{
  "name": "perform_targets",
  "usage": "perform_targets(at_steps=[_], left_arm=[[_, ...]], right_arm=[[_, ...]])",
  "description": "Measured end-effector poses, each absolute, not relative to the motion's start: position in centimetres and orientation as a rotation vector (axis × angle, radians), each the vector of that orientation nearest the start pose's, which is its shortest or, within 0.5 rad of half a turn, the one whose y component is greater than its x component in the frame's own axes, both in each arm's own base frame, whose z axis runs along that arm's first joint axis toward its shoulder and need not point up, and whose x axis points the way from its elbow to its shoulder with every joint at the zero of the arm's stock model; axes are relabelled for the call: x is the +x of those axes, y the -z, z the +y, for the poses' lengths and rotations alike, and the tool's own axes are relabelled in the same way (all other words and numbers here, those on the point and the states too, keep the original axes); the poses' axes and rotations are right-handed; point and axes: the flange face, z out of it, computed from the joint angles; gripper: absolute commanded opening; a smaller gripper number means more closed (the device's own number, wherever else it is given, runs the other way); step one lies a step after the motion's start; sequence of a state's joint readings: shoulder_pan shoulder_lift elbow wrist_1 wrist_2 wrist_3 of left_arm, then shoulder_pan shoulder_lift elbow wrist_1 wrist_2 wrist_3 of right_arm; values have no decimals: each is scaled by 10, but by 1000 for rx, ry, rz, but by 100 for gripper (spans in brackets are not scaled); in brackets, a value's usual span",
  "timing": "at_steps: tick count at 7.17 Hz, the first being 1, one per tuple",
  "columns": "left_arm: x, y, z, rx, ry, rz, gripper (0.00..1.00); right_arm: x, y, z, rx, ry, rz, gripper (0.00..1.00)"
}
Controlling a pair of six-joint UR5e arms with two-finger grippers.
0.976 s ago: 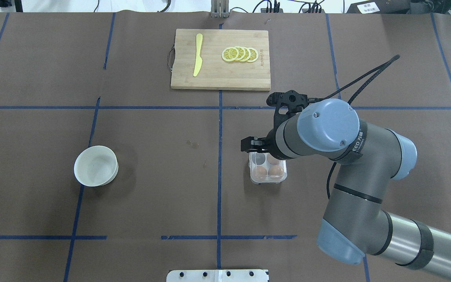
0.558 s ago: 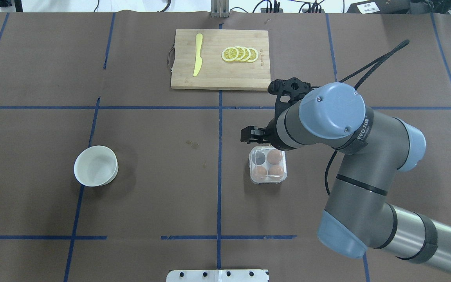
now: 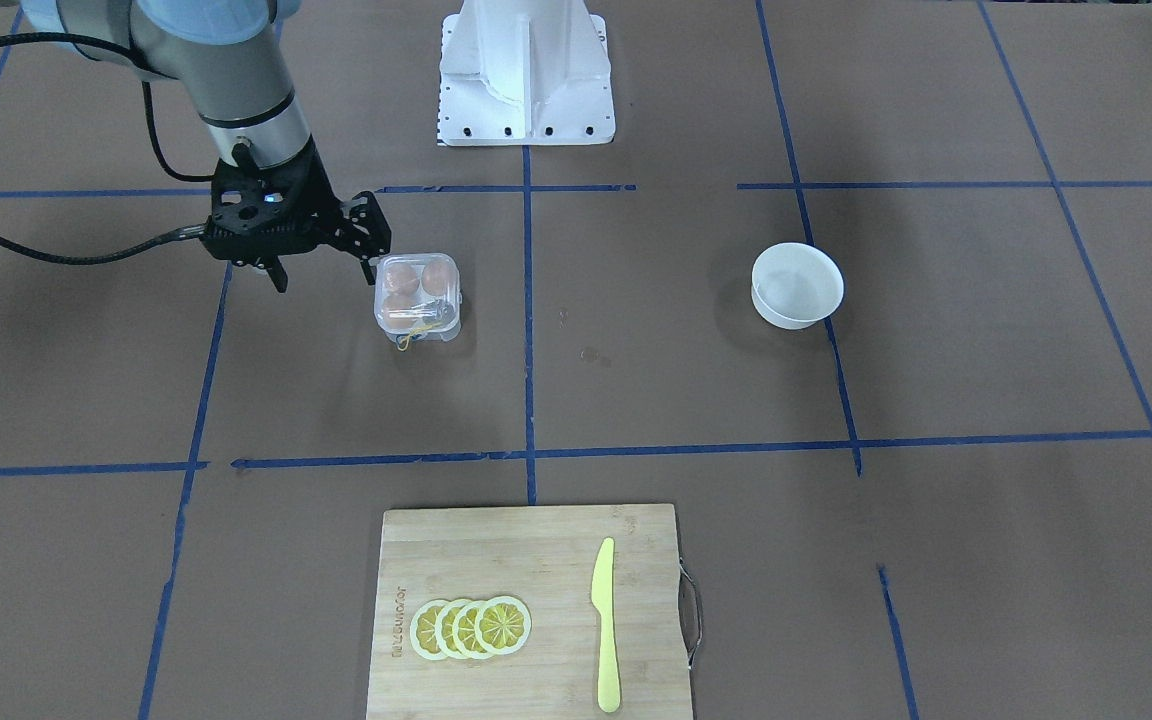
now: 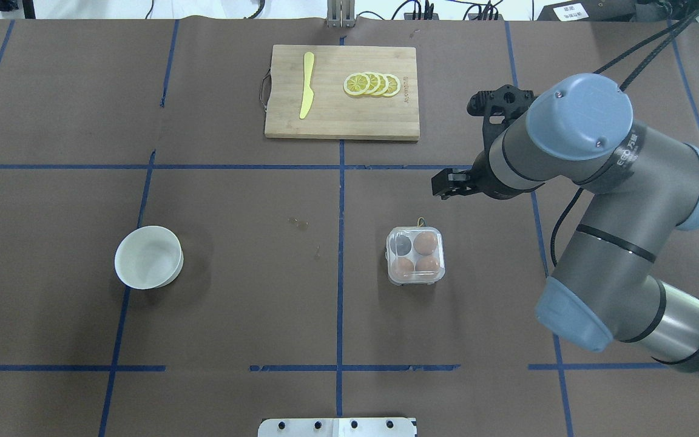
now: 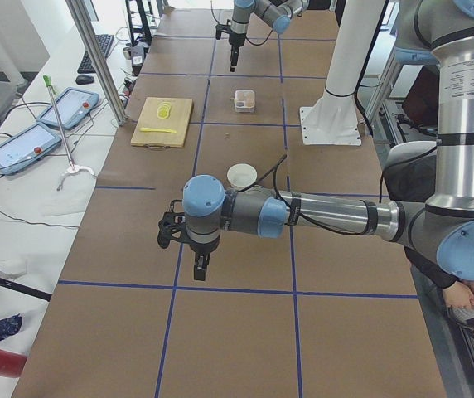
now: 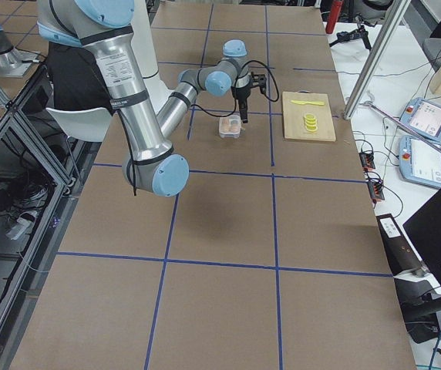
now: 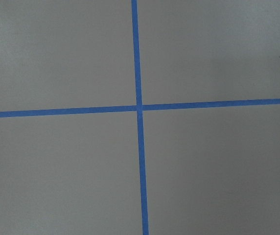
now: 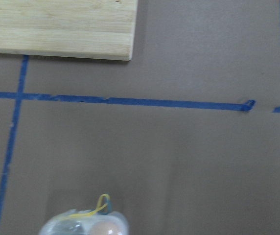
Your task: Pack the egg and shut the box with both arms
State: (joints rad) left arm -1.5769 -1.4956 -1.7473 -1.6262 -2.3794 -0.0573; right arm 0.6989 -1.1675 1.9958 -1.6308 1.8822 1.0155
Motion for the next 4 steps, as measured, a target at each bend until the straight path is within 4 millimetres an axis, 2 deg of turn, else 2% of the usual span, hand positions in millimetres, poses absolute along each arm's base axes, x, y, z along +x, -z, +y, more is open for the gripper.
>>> perform_targets(at_steps=[1, 2, 3, 4], left_arm=[[-64, -600, -467, 127, -3, 810, 100], [-64, -601, -467, 126, -4, 810, 100], [-64, -602, -465, 125, -5, 808, 100], [-64, -604, -464, 123, -6, 806, 100]], right_arm=[[-337, -293, -461, 206, 18, -755, 100], [-296, -325, -476, 205, 59, -723, 100], [-241, -362, -491, 204, 105, -695, 100], [-175, -402, -502, 201, 152, -679, 100]])
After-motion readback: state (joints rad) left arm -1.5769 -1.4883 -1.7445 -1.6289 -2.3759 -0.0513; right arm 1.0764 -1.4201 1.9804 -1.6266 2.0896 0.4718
